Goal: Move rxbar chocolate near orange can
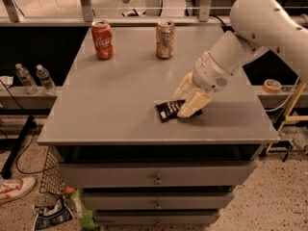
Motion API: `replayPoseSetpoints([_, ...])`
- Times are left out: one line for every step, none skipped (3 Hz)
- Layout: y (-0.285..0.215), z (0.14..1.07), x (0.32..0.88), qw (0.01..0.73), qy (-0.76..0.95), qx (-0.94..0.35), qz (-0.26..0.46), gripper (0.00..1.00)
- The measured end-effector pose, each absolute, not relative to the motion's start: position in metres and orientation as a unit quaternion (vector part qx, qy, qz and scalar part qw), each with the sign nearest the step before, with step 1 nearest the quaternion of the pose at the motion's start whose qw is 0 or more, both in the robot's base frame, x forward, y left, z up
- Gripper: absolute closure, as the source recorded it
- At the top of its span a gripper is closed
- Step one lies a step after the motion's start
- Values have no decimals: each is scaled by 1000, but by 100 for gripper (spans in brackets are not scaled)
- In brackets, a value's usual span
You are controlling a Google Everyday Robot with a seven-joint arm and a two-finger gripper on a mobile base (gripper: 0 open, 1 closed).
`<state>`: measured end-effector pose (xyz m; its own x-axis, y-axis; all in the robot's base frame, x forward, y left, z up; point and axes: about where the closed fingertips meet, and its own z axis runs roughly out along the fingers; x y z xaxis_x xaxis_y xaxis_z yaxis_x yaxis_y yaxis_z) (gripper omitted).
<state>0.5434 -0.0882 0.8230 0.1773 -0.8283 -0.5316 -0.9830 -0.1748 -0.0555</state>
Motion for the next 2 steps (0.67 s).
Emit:
replayPoseSetpoints([-88,824,543,198,611,-741,195,100])
replayPoseSetpoints([-113,850,560,228,620,-735,153,100])
